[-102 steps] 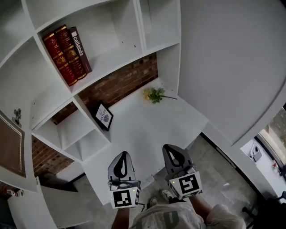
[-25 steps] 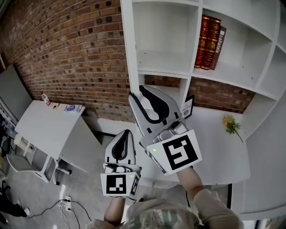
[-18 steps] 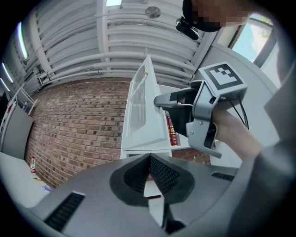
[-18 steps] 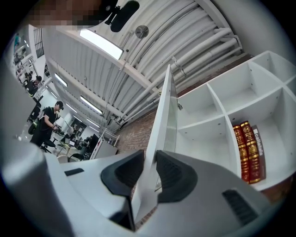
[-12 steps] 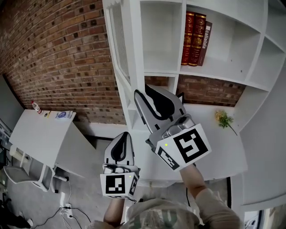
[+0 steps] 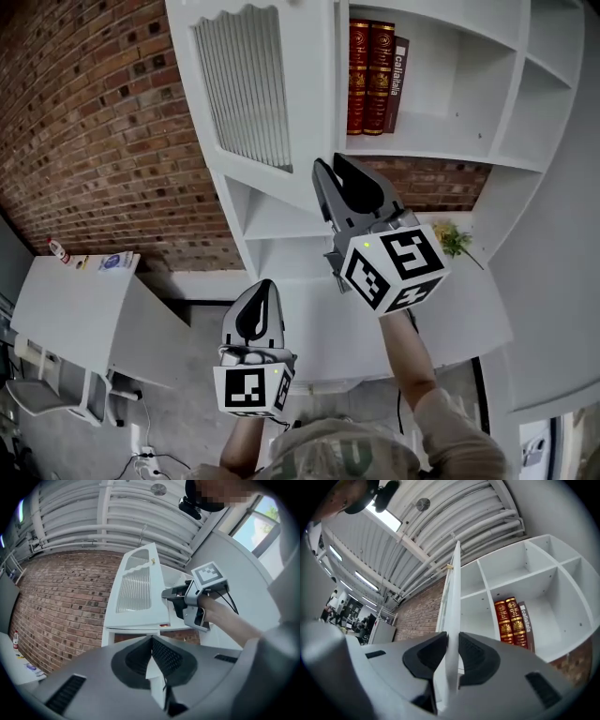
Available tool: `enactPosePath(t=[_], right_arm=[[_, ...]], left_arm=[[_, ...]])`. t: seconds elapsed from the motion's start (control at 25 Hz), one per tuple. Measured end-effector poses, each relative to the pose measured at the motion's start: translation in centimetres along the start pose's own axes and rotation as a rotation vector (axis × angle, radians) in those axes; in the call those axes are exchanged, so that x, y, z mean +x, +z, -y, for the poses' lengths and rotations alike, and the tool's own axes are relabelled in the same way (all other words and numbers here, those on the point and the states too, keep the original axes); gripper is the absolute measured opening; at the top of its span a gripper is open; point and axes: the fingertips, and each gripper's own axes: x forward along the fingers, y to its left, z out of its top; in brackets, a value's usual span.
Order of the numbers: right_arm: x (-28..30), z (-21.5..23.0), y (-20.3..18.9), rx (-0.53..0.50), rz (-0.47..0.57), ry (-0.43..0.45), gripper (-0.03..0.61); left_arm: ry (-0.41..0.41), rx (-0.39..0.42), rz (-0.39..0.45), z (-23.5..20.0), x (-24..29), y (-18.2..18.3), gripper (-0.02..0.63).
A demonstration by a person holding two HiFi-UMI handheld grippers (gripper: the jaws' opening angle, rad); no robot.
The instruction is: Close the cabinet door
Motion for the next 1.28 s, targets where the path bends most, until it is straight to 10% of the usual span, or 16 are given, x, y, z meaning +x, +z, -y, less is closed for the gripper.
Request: enactPosePath(t=[0.6, 1.28], right_arm=[[2.9, 6.7, -1.7, -0.172, -0.052, -0.243, 0.089], [5.6, 10.2, -3.3, -0.232, -0.132, -0.322, 0.086]], left_arm=[[-0.049, -0.01, -0.014, 1.5, 1.7, -0.9, 0.014], [-0.051, -0.015, -0.011, 1.8, 2.2, -0.8, 0.014]])
